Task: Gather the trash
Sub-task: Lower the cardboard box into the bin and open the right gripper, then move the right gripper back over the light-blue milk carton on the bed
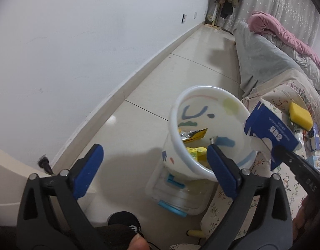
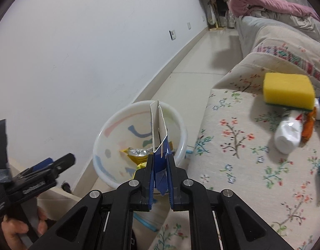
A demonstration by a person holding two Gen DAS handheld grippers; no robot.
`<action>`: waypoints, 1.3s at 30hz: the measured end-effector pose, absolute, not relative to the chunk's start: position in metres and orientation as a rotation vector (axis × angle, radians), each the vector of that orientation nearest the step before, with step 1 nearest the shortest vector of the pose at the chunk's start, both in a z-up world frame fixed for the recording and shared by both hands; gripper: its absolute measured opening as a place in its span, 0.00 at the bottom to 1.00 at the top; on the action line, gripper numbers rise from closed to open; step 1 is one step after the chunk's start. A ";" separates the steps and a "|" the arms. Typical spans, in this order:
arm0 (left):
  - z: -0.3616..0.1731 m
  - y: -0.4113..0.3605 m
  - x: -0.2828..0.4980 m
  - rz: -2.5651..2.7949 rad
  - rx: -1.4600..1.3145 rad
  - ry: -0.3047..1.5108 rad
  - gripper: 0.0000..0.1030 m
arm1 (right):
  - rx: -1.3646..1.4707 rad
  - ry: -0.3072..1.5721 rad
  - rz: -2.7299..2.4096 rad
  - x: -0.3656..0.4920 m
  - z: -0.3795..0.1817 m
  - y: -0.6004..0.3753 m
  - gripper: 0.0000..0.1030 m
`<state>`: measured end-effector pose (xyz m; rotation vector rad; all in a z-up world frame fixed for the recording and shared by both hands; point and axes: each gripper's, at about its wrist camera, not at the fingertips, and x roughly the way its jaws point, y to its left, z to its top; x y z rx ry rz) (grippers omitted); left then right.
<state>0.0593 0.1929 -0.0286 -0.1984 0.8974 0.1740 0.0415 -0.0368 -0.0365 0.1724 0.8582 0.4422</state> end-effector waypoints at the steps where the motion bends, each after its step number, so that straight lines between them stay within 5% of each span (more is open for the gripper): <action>1: -0.029 0.194 0.059 0.174 -0.201 0.899 0.97 | 0.176 0.867 0.451 0.045 -0.039 -0.034 0.11; 12: -0.032 0.203 0.057 0.176 -0.228 0.915 0.97 | 0.227 0.866 0.520 0.059 -0.043 -0.023 0.19; 15: -0.031 0.203 0.057 0.172 -0.229 0.914 0.97 | 0.227 0.857 0.512 0.058 -0.039 -0.024 0.31; 17: -0.031 0.202 0.057 0.168 -0.231 0.912 0.97 | 0.236 0.839 0.501 0.054 -0.034 -0.028 0.58; 19: -0.031 0.202 0.057 0.163 -0.233 0.914 0.97 | 0.240 0.811 0.477 0.048 -0.029 -0.036 0.67; 39: -0.023 0.157 0.062 0.039 -0.199 0.931 0.99 | 0.124 0.778 0.154 -0.001 -0.014 -0.097 0.78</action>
